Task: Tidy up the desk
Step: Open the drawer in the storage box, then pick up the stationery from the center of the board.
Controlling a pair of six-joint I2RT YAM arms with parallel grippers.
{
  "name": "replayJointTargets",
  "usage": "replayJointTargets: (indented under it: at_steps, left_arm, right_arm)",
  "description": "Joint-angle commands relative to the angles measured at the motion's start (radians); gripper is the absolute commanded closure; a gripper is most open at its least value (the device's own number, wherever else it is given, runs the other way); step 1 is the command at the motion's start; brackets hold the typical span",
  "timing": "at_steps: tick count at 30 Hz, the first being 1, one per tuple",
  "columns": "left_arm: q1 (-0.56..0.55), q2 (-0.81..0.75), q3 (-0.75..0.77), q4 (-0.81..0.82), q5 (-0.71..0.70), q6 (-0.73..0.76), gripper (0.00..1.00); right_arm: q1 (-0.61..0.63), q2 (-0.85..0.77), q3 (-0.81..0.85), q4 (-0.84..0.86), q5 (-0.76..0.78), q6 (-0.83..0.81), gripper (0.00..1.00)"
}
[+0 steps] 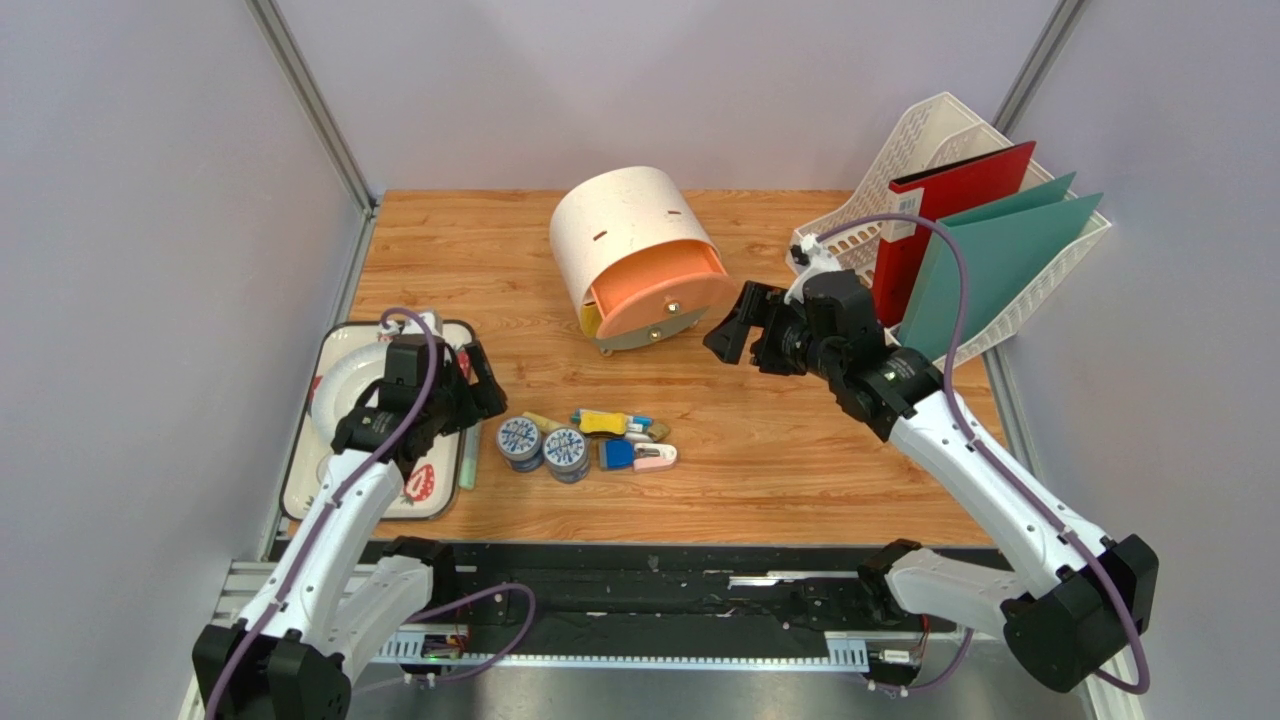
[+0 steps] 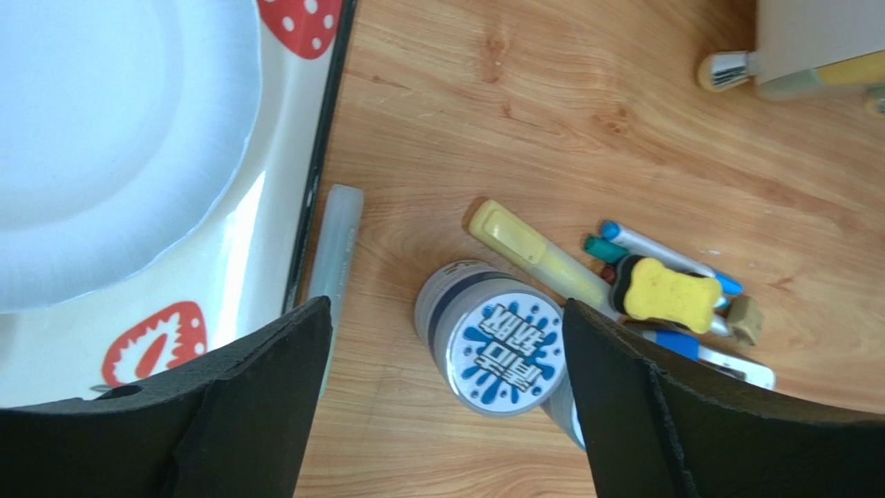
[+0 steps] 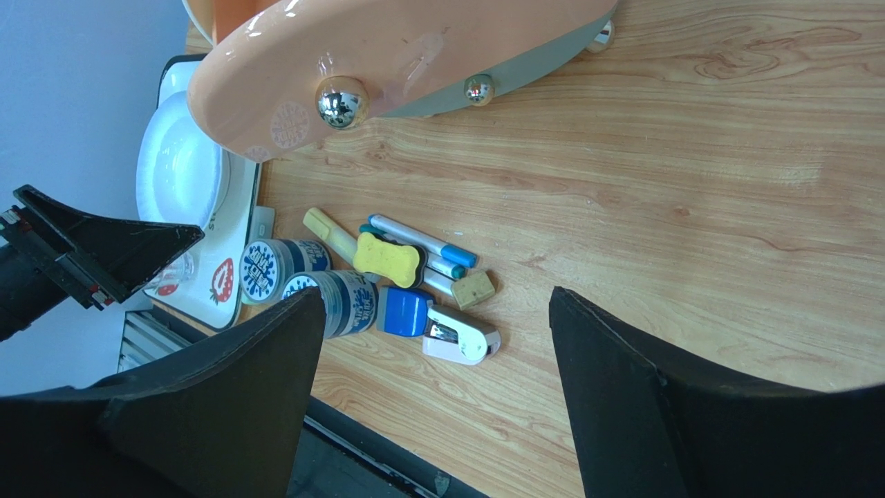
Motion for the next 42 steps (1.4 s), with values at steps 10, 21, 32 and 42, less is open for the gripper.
replayJointTargets:
  at_steps: [10, 21, 32, 42]
  left_arm:
    - [0.003, 0.097, -0.05, 0.02, -0.108, -0.079, 0.26]
    - [0.069, 0.142, -0.082, 0.059, -0.082, -0.078, 0.39]
    - [0.072, 0.214, -0.119, 0.125, -0.034, -0.075, 0.42]
    - [0.072, 0.265, -0.111, 0.141, -0.034, -0.073, 0.42]
  right_arm:
    - [0.002, 0.029, -0.004, 0.013, 0.009, -0.021, 0.17]
    - [0.001, 0.043, -0.002, 0.011, 0.003, -0.026, 0.17]
    - [0.001, 0.06, -0.007, 0.011, -0.005, -0.026, 0.17]
    - [0.001, 0.066, -0.013, 0.015, -0.008, -0.023, 0.18]
